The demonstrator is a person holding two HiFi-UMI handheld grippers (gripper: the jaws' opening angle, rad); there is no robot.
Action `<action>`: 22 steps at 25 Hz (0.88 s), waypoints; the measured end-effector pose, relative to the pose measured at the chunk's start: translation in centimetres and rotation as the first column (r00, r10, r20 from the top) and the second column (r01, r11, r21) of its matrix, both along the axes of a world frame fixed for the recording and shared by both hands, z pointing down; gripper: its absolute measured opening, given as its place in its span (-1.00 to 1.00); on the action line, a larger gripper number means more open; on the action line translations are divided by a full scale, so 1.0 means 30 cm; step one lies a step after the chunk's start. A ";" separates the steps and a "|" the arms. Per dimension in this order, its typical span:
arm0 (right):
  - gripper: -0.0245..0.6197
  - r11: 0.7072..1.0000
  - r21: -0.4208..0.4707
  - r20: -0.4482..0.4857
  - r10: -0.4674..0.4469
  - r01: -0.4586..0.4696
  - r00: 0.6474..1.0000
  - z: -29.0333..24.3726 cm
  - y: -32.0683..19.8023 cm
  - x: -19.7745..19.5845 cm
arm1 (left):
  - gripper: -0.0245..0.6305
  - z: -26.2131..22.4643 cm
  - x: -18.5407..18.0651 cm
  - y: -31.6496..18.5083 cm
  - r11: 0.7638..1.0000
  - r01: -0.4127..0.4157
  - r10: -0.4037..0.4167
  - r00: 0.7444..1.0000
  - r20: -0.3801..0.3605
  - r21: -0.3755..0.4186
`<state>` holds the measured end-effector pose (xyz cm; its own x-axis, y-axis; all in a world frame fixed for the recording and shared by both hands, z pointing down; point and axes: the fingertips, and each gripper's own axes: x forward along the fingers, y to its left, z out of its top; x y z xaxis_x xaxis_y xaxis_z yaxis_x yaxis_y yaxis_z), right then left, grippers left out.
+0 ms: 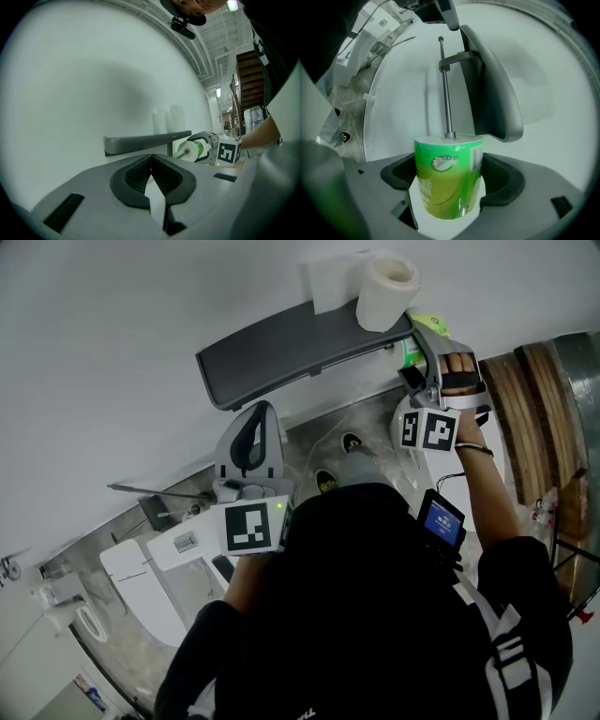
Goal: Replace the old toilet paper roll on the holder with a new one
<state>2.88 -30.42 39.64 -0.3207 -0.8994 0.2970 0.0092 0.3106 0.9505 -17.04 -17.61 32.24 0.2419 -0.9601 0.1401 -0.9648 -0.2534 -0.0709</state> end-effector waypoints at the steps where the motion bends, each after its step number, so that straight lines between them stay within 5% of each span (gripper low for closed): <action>1: 0.37 1.000 0.003 -0.001 -0.003 0.003 1.000 -0.002 0.003 -0.006 | -0.86 -0.002 0.001 -0.001 1.000 -0.003 0.003 1.000 0.000 0.003; 22: 0.37 0.987 0.001 -0.037 -0.162 0.162 0.986 0.019 0.108 -0.230 | -0.86 -0.001 0.011 0.011 1.000 -0.010 0.010 1.000 0.009 0.029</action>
